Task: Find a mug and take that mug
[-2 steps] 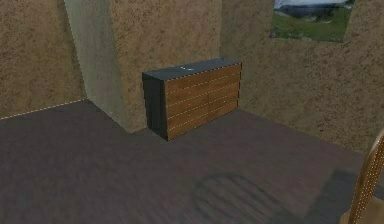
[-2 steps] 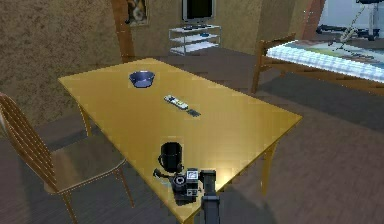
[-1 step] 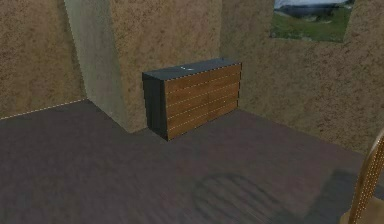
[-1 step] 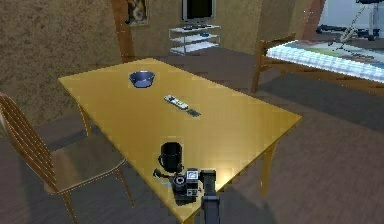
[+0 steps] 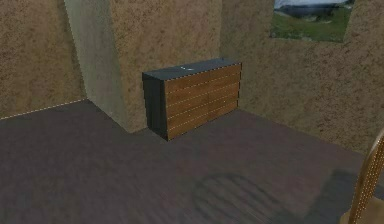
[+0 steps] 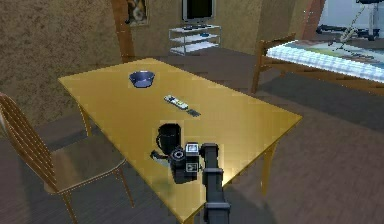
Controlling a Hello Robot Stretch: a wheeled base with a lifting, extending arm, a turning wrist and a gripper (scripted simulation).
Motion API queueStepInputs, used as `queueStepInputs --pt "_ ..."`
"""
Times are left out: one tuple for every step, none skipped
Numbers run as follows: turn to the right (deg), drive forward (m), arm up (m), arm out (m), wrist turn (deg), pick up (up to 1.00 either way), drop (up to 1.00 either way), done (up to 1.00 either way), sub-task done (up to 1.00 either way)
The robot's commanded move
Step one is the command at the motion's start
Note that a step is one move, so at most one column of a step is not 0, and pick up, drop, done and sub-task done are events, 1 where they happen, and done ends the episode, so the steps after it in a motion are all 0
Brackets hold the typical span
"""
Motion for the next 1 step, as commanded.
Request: queueStepInputs --pt "0.0 0.0 0.0 0.0 0.0 0.0 0.0 1.0 0.0"
